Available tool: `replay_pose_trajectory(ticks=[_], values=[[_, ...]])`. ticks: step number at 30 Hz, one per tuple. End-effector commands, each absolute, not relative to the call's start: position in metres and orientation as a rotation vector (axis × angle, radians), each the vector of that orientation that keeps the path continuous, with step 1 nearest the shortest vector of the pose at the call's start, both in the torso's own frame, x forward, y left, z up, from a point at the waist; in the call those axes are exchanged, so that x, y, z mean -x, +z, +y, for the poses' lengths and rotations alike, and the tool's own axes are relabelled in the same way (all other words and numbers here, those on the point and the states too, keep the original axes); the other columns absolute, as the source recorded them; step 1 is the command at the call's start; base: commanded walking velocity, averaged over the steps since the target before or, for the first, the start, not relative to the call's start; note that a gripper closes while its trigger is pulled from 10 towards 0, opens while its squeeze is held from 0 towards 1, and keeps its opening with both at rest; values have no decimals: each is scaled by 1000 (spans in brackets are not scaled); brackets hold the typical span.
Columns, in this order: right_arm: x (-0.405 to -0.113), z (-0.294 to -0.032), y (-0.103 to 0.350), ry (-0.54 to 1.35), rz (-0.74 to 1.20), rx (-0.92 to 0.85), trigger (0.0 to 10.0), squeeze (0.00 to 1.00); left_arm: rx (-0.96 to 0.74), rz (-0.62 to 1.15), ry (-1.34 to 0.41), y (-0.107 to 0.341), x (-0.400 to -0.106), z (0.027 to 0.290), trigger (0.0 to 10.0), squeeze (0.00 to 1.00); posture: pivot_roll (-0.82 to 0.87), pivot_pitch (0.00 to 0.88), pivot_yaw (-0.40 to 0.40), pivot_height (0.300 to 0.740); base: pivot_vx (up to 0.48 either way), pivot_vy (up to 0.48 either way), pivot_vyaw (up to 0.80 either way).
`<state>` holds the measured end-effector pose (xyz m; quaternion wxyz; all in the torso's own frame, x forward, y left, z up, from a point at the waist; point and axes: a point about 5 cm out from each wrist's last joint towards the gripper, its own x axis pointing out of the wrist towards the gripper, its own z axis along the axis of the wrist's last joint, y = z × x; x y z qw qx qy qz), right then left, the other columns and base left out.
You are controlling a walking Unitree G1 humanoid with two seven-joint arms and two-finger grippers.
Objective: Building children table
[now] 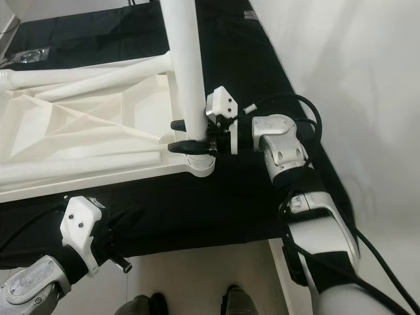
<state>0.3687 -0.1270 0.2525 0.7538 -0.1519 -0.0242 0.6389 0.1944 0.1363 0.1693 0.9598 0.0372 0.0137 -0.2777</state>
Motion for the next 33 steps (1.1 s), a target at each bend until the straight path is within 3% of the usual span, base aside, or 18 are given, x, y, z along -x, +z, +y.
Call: replay_pose_trajectory(ticks=[1,13,33], values=[[-367,-124,233,1448,46,262,10000,0,-76,58,-555,165,-192,138,10000,0,-27,254,54,740,0,0,0],[-359,-124,220,1562,48,229,10000,0,-75,60,-558,166,-190,139,10000,0,-12,274,57,740,0,0,0],[-339,-101,205,1796,126,415,10000,0,-88,79,-599,173,-178,143,10000,0,23,350,73,740,0,0,0]])
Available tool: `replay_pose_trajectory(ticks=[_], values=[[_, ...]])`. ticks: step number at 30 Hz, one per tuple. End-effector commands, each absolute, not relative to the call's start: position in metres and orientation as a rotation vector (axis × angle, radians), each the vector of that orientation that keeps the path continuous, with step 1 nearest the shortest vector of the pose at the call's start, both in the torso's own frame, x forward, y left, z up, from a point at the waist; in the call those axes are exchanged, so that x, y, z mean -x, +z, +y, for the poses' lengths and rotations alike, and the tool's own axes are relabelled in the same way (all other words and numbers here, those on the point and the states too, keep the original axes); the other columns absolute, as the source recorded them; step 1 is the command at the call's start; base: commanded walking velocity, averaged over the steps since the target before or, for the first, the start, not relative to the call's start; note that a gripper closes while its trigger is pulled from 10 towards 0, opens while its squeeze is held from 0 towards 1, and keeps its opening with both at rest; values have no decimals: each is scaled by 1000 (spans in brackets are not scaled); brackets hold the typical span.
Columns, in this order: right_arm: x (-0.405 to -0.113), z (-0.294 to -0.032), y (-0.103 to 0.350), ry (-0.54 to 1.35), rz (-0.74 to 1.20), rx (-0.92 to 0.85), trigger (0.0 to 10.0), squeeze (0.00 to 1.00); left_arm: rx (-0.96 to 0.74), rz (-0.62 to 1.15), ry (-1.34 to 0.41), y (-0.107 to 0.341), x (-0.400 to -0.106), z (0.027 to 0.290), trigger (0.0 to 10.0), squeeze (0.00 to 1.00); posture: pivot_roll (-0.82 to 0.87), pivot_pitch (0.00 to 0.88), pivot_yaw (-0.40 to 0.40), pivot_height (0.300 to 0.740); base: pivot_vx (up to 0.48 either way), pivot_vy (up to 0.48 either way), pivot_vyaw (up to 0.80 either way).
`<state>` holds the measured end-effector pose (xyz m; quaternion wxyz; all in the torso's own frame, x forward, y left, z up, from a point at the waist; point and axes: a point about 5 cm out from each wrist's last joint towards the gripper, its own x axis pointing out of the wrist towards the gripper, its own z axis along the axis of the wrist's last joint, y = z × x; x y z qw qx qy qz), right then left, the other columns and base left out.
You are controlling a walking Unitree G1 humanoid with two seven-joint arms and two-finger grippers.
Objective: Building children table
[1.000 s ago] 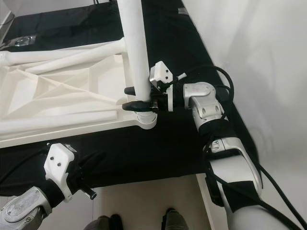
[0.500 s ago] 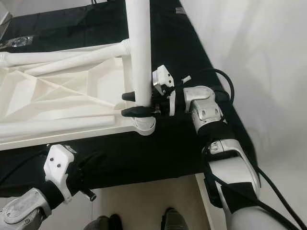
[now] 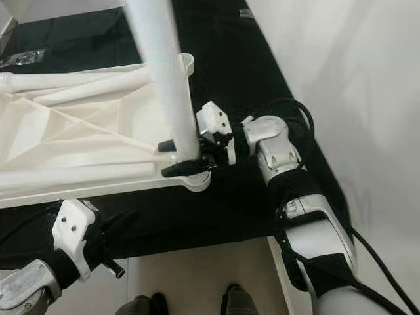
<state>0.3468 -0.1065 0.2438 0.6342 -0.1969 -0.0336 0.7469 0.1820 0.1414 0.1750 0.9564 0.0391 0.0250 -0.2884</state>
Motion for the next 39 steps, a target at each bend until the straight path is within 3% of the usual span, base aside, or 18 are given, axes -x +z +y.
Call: replay_pose_trajectory(ticks=[1,20,31,39], values=[[-339,-98,207,1808,125,409,10000,0,-77,82,-615,174,-174,141,10000,0,33,360,69,740,0,0,0],[-350,-74,228,1838,61,283,10000,0,-15,127,-655,180,-141,136,10000,0,92,410,56,740,0,0,0],[-356,-81,235,1786,8,354,10000,0,-10,139,-651,179,-142,135,10000,0,65,396,53,740,0,0,0],[-360,-91,238,1630,-64,385,10000,0,-9,125,-651,175,-151,133,10000,0,18,355,41,740,0,0,0]])
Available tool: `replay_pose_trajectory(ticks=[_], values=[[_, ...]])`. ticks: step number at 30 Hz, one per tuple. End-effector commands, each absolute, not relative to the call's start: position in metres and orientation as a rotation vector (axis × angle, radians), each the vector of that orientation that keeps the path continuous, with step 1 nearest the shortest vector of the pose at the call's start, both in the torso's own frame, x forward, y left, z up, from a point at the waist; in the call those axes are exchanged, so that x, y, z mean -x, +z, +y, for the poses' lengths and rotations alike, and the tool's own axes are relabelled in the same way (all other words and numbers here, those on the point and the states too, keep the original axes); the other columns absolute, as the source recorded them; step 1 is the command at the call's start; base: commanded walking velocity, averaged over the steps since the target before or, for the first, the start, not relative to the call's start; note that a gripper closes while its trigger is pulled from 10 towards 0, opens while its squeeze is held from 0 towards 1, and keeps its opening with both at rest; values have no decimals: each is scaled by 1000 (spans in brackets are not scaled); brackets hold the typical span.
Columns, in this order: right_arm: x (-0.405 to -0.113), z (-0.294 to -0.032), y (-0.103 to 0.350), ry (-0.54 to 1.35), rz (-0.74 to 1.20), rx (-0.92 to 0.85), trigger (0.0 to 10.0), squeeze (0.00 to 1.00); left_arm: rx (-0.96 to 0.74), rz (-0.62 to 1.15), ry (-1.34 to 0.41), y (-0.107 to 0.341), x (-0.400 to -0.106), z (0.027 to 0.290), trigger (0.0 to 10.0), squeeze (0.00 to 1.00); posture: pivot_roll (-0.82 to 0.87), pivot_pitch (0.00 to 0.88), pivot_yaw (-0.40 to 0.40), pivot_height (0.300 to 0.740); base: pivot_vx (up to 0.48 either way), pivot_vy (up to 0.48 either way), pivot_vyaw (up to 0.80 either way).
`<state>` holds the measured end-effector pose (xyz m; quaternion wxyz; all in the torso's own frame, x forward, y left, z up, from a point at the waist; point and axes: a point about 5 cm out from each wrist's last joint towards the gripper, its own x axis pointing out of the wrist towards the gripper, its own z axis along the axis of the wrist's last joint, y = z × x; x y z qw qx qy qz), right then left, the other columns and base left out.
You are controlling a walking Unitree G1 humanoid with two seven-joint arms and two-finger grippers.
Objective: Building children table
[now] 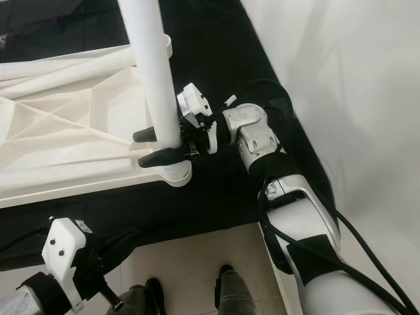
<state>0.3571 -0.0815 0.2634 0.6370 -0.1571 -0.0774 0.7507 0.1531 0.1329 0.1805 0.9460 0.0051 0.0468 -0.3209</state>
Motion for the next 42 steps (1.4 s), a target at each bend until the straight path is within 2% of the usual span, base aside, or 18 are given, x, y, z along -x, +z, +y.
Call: replay_pose_trajectory(ticks=[1,9,17,27,35,36,37,39,40,41,42], values=[[-360,-91,238,1630,-64,385,10000,0,-9,125,-651,175,-151,133,10000,0,18,355,41,740,0,0,0],[-353,-92,229,1478,-143,333,10000,0,-12,101,-649,171,-167,133,10000,0,-15,293,46,740,0,0,0],[-351,-92,224,1401,-149,346,10000,0,-18,92,-650,169,-173,134,10000,0,-23,285,49,740,0,0,0],[-348,-89,213,1190,-62,438,10000,0,-22,82,-651,168,-178,134,10000,0,-32,283,46,740,0,0,0],[-343,-80,203,1046,29,353,10000,0,-22,77,-652,167,-180,134,10000,0,-41,279,41,740,0,0,0],[-342,-77,197,952,71,280,10000,0,-21,75,-652,167,-180,133,10000,0,-41,277,41,740,0,0,0],[-342,-77,197,952,71,280,10000,0,-21,75,-652,167,-180,133,10000,0,-41,277,41,740,0,0,0],[-341,-79,184,482,101,17,10000,0,-21,74,-649,166,-181,133,10000,0,-43,266,34,740,0,0,0],[-336,-80,176,343,132,-69,10000,0,-21,74,-648,165,-182,133,10000,0,-42,265,36,740,0,0,0],[-331,-78,173,255,108,-156,10000,0,-20,73,-647,165,-182,133,10000,0,-42,265,35,740,0,0,0],[-331,-78,173,255,108,-156,10000,0,-20,73,-647,165,-182,133,10000,0,-42,265,35,740,0,0,0]])
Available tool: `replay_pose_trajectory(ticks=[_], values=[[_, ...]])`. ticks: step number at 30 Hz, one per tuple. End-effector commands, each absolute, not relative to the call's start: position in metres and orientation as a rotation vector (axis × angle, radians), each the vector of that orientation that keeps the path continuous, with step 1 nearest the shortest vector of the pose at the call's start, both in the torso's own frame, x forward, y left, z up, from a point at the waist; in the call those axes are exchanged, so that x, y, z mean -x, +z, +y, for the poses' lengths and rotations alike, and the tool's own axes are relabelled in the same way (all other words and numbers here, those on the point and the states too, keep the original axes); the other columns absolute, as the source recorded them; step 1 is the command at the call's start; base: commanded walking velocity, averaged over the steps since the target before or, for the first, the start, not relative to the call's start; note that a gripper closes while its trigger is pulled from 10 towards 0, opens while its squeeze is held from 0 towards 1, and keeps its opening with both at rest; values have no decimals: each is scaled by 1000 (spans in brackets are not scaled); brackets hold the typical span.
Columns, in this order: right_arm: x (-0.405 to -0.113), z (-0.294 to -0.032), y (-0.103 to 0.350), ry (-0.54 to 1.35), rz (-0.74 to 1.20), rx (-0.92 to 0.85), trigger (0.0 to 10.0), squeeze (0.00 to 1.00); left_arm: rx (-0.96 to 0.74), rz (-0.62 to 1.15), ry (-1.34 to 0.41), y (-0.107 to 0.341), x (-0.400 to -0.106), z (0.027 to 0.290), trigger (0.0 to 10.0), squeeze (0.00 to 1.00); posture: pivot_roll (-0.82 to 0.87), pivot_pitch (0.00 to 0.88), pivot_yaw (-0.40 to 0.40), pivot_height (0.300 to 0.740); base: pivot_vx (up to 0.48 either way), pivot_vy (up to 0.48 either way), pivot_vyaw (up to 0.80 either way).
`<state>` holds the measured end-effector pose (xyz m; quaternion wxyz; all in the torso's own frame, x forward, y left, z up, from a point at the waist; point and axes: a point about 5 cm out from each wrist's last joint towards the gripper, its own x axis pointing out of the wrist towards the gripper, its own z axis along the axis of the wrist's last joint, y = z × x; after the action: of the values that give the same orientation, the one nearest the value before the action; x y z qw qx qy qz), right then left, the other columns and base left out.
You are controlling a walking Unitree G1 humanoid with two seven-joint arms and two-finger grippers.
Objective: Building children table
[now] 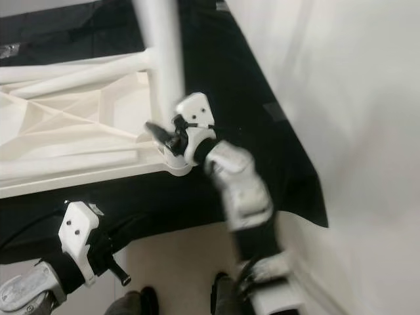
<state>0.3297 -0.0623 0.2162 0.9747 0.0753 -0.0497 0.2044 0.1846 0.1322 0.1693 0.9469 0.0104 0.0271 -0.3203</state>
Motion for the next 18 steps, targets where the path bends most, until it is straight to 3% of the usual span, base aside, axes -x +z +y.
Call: replay_pose_trajectory(ticks=[1,11,16,17,18], values=[[-328,-75,172,228,83,-204,10000,0,-20,73,-646,164,-183,133,10000,0,-41,263,37,740,0,0,0],[-317,-49,180,295,-79,-100,10000,0,-36,68,-638,164,-187,135,10000,0,-31,251,52,740,0,0,0],[-314,-35,201,444,-198,-24,10000,0,-36,63,-639,163,-189,135,10000,0,-34,247,54,740,0,0,0],[-312,-26,210,659,-256,37,10000,0,-35,59,-641,163,-190,134,10000,0,-38,248,52,740,0,0,0],[-312,-26,210,659,-256,37,10000,0,-35,59,-641,163,-190,134,10000,0,-38,248,52,740,0,0,0]])
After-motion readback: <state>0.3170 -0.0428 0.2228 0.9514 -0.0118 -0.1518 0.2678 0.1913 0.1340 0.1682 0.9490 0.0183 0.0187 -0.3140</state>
